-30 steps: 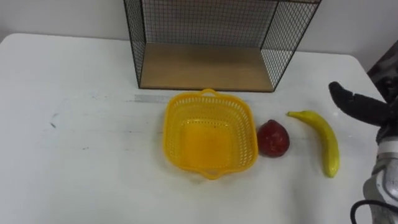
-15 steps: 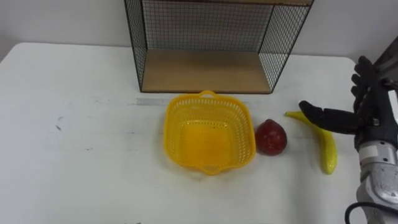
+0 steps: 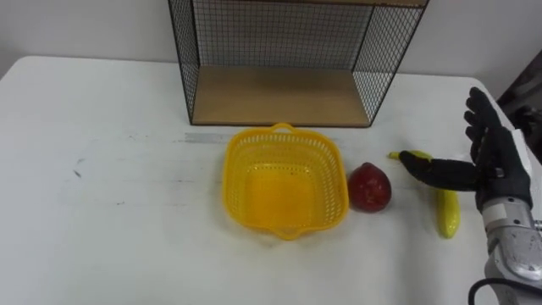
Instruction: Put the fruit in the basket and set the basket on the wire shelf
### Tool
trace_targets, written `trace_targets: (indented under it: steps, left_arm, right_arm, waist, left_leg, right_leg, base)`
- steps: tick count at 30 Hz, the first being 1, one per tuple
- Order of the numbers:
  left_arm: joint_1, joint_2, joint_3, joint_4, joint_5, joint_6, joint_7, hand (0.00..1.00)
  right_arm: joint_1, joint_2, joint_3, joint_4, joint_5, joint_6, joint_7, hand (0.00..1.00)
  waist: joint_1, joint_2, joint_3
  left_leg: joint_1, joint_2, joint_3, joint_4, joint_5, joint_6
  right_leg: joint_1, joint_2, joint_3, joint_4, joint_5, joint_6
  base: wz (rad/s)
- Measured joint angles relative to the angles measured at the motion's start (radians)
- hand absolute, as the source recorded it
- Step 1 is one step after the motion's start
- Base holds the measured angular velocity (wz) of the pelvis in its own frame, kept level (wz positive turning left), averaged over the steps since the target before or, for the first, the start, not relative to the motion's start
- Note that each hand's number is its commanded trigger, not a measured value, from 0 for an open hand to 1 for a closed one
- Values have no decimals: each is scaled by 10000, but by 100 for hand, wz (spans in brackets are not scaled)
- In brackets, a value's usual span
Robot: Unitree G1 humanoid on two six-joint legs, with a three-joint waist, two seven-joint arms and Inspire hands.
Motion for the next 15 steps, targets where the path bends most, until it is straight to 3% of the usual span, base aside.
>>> trace_targets:
  steps: [15]
  left_arm:
    - [-130,-12,0,-8,-14,-2,-10,0]
  right_arm:
    - [-1,3,-2,-725,-212,-1,260,0]
  waist:
    - [-7,76,-42]
  left_leg:
    - [-64,11,52,-3,-1,-1]
  right_leg:
    - [-173,23,105,18,1,-1]
  base:
    - [-1]
